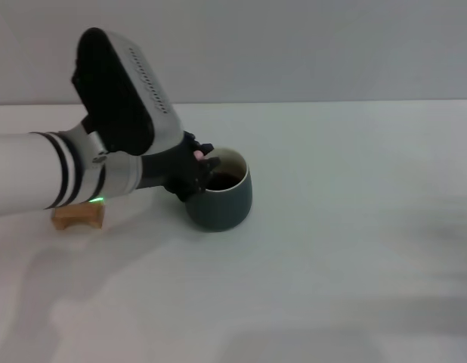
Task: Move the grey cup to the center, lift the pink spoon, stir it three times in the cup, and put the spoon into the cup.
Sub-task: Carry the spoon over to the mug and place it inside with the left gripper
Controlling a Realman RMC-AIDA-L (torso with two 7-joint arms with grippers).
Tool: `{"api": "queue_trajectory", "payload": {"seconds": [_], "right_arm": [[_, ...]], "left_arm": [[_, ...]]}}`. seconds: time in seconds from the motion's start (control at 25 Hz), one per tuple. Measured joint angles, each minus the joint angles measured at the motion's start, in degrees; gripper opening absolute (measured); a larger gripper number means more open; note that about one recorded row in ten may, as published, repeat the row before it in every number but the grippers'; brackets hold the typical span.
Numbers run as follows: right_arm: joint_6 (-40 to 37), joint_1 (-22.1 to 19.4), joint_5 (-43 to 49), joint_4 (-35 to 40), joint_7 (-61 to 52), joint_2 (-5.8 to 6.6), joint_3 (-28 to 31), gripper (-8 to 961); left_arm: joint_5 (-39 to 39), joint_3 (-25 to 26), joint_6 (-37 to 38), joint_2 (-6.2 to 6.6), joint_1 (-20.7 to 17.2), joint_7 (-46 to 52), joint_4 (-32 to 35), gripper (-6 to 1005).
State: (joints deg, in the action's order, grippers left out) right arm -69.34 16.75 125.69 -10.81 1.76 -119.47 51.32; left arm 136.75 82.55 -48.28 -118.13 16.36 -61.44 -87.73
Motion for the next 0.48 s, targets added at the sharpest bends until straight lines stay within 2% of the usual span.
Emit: {"api": "queue_trajectory", "payload": {"seconds": [0.2,0.48], "right_arm": [[0.00,-0.18,-0.07,-0.55,0.00,0.00,0.00,0],[0.00,0.21,-0.07,-0.79,0.00,0.11,0.00,-1]], "left_arm": [[-0.42,-0.43,0.24,-0.11,1.82,0.01,1.83,146],[-1.84,-2.29,4.62,-0.18,0.55,0.30,1.38,153]]}}
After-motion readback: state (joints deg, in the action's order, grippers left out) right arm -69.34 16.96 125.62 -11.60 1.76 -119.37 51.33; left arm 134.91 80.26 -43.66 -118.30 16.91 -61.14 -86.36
